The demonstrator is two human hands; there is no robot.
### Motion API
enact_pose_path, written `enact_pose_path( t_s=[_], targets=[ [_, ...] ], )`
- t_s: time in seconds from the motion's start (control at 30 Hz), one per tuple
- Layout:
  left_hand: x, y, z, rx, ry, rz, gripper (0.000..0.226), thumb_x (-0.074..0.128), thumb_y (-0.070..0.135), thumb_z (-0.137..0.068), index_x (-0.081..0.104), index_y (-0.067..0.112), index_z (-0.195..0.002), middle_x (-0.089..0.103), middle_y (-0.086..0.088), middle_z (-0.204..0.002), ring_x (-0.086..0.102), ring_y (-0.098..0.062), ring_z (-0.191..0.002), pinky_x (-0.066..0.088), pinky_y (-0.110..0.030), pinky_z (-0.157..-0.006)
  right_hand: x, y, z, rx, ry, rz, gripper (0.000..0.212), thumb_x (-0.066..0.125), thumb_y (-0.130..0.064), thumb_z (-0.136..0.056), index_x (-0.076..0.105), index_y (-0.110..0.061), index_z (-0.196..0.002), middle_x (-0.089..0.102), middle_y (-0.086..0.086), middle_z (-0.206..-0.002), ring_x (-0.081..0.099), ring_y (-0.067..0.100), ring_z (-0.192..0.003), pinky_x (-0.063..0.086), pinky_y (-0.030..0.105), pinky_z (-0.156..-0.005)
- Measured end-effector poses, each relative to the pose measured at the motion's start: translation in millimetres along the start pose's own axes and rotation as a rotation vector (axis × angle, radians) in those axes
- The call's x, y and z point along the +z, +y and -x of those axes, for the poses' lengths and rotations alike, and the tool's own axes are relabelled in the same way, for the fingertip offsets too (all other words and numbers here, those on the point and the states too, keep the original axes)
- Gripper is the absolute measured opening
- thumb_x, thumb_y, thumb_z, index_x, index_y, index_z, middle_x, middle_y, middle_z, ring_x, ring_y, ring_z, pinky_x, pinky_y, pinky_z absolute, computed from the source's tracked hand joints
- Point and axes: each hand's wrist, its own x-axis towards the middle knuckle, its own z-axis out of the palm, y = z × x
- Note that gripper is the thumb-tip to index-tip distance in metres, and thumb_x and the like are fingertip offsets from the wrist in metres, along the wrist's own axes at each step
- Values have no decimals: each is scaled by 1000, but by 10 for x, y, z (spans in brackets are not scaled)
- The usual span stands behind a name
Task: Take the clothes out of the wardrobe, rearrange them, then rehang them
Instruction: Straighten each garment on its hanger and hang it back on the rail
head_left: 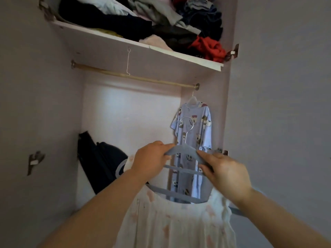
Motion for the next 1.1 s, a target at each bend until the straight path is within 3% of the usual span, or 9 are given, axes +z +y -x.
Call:
enact_pose_path(
  t_s=[0.33, 0.53, 0.67, 0.73, 0.8, 0.83, 1.0, 1.1],
  targets=[
    [983, -905, -1643, 36, 94, 96, 42, 54, 24, -93, 49, 35, -133, 59, 0, -109, 55, -21, -101, 36, -25, -74, 1546, 566, -937, -29, -34, 165, 23, 81, -29, -67, 71, -25, -87, 59, -4, -60, 59, 19, -47, 34, 21, -32],
    [1464, -1409, -2638, 87, 119, 114, 44, 53, 29, -94, 45, 35, -136, 58, 2, -120, 54, -19, -109, 41, -27, -84, 2332, 863, -1521, -63, -121, 340, 17, 79, -34, -66, 70, -28, -80, 57, -6, -57, 56, 16, -45, 26, 16, -36],
    [1674, -1569, -3217, 61, 192, 158, 40, 48, 32, -96, 47, 31, -136, 58, 1, -123, 54, -19, -111, 41, -27, -85, 2675, 1091, -1991, -45, -130, 432, 18, 83, -32, -60, 68, -27, -69, 53, -5, -52, 51, 16, -39, 3, 12, -43],
    [1749, -1631, -3490, 40, 226, 201, 39, 46, 28, -97, 47, 28, -136, 59, 0, -122, 54, -20, -109, 42, -29, -87, 2869, 1198, -2215, -49, -126, 513, 13, 74, -34, -73, 68, -27, -82, 61, -3, -69, 60, 18, -56, 16, 18, -41],
    [1810, -1675, -3745, 48, 257, 224, 40, 46, 26, -96, 46, 28, -136, 58, -2, -120, 54, -22, -108, 44, -30, -86, 3066, 1320, -2448, 11, -203, 502, 17, 53, -29, -91, 59, -25, -106, 60, -2, -96, 61, 21, -83, 32, 25, -52],
    [1843, -1689, -3844, 59, 260, 227, 40, 46, 26, -96, 46, 28, -136, 58, -4, -119, 54, -23, -108, 44, -30, -85, 3146, 1373, -2561, 46, -238, 485, 19, 50, -27, -93, 56, -24, -111, 58, -2, -101, 59, 21, -88, 35, 27, -56],
    [1996, -1769, -4305, 83, 227, 180, 44, 49, 29, -95, 43, 27, -139, 52, -3, -131, 51, -24, -116, 45, -38, -93, 3585, 1735, -3081, 129, -187, 491, 19, 46, -21, -96, 60, -21, -108, 58, 0, -99, 60, 23, -88, 39, 28, -59],
    [2060, -1816, -4564, 76, 233, 139, 41, 50, 28, -95, 46, 26, -135, 49, -3, -133, 49, -23, -118, 44, -35, -94, 3791, 2004, -3345, 193, -159, 512, 20, 44, -18, -96, 62, -18, -107, 61, 2, -98, 62, 25, -85, 41, 29, -58]
  ],
)
